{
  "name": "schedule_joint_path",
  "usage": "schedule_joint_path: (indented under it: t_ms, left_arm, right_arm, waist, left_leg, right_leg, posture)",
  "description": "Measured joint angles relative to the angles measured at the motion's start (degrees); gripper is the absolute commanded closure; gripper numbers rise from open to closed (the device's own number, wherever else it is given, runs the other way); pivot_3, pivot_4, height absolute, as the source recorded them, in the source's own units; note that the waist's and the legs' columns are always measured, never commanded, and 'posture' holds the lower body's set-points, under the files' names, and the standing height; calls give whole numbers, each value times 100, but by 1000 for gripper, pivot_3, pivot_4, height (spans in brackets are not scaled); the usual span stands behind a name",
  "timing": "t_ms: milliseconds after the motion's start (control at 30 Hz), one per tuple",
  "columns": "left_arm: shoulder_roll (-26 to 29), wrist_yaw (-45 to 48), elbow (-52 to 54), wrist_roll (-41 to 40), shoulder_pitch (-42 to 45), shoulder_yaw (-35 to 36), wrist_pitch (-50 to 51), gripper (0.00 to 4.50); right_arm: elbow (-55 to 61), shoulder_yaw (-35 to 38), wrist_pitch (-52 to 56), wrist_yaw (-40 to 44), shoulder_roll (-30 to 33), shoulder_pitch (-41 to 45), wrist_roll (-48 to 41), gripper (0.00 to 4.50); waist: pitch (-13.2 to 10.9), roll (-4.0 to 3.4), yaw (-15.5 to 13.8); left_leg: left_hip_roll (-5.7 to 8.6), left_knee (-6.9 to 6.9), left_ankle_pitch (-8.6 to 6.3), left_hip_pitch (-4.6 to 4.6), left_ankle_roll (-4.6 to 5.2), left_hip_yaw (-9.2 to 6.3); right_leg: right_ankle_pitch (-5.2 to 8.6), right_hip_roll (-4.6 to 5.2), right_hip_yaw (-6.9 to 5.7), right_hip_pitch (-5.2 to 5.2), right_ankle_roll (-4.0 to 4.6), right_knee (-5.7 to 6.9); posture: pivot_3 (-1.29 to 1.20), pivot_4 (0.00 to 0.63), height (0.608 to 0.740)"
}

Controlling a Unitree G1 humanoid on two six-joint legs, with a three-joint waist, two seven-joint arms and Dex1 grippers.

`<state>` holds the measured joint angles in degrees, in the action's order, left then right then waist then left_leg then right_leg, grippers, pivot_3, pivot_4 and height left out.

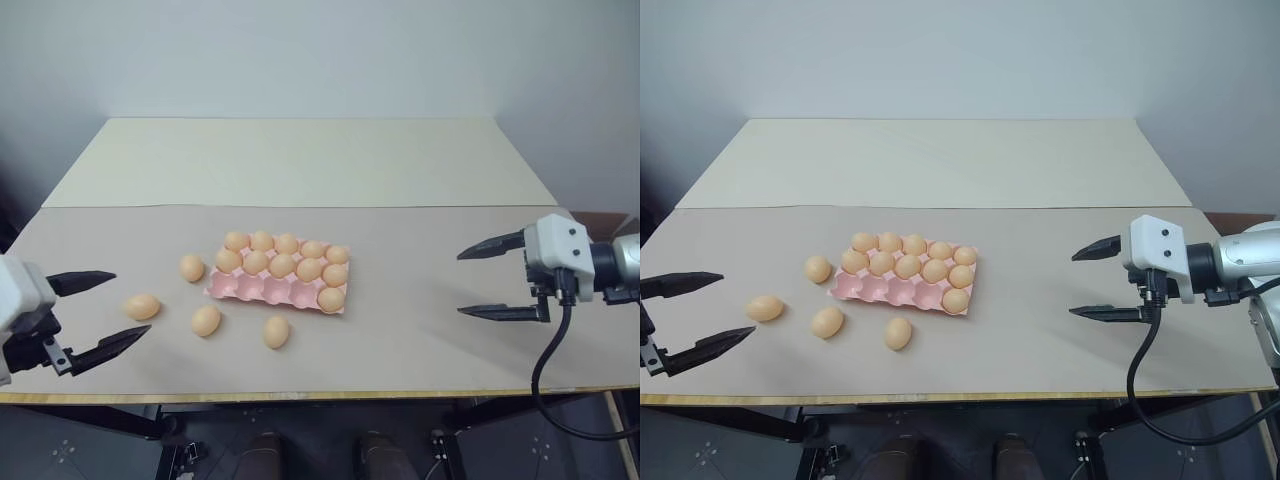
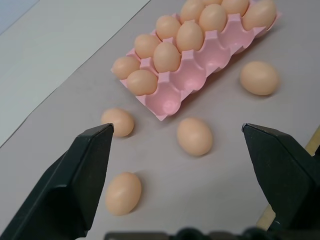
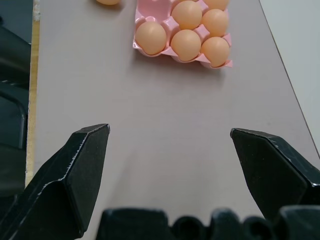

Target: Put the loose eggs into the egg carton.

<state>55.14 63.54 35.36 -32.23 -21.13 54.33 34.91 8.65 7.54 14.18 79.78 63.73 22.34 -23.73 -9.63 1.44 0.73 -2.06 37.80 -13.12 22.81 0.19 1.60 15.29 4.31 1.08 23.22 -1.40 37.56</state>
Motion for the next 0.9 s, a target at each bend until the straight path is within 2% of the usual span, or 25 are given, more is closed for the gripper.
schedule_joint_path:
  t_ms: [533, 733, 900]
  left_arm:
    - [116, -281, -60, 77, 441, -393, -22, 27]
    - [289, -208, -370, 145, 602, -673, -157, 27]
    - [313, -194, -702, 310, 686, -932, -379, 27]
  right_arm:
    - [-450, -307, -127, 21, -77, 558, 127, 0]
    - [-261, -391, -104, -66, -128, 556, 126, 0]
    - [186, -513, 343, -424, -346, 588, 107, 0]
  waist:
    - [0, 0, -1]
    - [0, 0, 0]
    - [0, 0, 8]
  left_leg:
    - [1, 0, 0, 2, 0, -1]
    - [0, 0, 0, 3, 0, -1]
    - [-1, 0, 0, 4, 0, -1]
  right_leg:
    - [0, 0, -1, 2, -1, 0]
    - [-1, 0, 0, 2, -1, 0]
    - [-1, 0, 0, 5, -1, 3]
  posture:
    - [0, 150, 740]
    - [0, 150, 740]
    - [0, 150, 740]
